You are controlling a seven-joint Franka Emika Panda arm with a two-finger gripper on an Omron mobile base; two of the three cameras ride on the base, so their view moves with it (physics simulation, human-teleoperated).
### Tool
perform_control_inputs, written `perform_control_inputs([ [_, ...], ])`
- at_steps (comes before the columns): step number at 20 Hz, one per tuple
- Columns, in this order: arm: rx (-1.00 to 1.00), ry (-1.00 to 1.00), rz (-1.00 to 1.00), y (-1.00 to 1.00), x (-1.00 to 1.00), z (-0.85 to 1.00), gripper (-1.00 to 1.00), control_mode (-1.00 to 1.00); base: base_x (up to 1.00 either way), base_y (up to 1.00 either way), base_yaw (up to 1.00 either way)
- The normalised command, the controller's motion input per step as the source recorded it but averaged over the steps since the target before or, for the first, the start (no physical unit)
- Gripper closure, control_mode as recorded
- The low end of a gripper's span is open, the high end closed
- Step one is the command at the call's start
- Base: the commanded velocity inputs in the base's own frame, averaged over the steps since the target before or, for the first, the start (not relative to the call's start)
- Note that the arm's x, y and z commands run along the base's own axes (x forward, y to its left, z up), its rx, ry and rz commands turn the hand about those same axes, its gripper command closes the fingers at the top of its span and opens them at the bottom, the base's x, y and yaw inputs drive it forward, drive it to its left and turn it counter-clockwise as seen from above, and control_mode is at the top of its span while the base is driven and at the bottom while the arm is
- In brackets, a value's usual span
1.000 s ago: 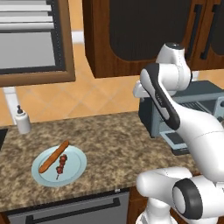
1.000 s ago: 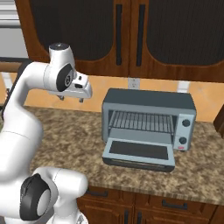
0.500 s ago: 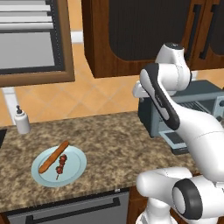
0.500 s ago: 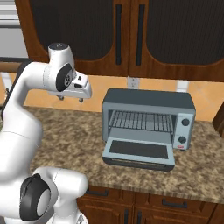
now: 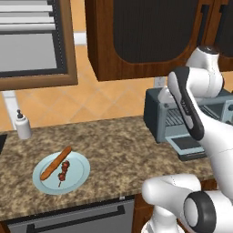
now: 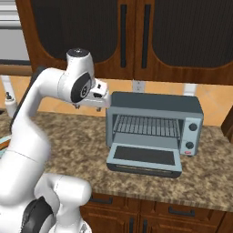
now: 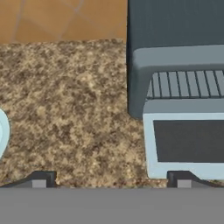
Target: Pick up the kebab skewer and baguette bread, and place them inside the toaster oven. Close the toaster oven door and start by setting the timer.
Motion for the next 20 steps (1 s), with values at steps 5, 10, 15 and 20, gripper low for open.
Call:
perform_control_inputs([
  [5,0.01,-0.33,0.02,-0.99,0.00,-0.10,-1.00,-1.00,0.00,0.00,0.00],
  [10,0.02,-0.30,0.00,-0.98,0.09,-0.33,-1.00,-1.00,0.00,0.00,0.00],
  [15,0.01,-0.11,0.00,-0.54,0.44,-0.13,-1.00,-1.00,0.00,0.00,0.00],
  [20,0.00,-0.01,0.00,-0.41,0.34,-0.21,-1.00,-1.00,0.00,0.00,0.00],
])
